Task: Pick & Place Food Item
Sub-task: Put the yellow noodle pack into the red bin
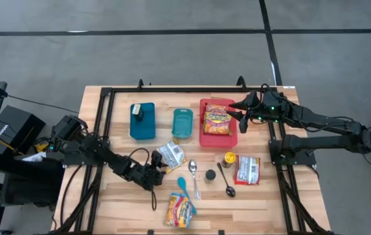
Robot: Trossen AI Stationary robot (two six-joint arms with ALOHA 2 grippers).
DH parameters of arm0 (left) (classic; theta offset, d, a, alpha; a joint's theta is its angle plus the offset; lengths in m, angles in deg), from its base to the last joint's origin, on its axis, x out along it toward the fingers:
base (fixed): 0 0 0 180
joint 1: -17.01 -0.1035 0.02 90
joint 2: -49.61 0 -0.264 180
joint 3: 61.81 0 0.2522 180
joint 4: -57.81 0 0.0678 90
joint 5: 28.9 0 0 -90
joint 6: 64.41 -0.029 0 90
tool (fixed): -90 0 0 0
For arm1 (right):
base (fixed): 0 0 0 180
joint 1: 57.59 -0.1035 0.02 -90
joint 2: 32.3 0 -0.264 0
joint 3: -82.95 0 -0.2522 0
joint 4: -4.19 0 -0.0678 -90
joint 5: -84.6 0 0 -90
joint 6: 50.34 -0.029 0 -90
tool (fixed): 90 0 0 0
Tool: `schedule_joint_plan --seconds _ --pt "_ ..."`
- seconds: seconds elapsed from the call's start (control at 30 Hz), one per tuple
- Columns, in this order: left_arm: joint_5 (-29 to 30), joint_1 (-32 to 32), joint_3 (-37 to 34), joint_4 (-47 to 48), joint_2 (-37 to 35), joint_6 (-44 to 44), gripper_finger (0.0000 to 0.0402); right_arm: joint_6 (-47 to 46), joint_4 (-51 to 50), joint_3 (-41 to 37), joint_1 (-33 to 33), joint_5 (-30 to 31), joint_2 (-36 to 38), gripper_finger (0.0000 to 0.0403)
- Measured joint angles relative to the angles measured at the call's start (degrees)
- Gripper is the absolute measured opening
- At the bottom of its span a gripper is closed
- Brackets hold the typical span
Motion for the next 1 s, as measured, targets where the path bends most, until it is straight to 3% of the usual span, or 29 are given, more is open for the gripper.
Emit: schedule_joint_plan --seconds 0.77,1.0 --pt "-1.21 -5.28 0.00 -4.89 -0.02 0.26 0.0119 0.02 0.00 0.00 -0.83 0.04 -0.02 0.0159" --pt "-4.69 -7.04 0.00 -6.62 -0.02 0.48 0.0096 0.00 0.00 0.00 -0.83 0.04 -0.02 0.0159"
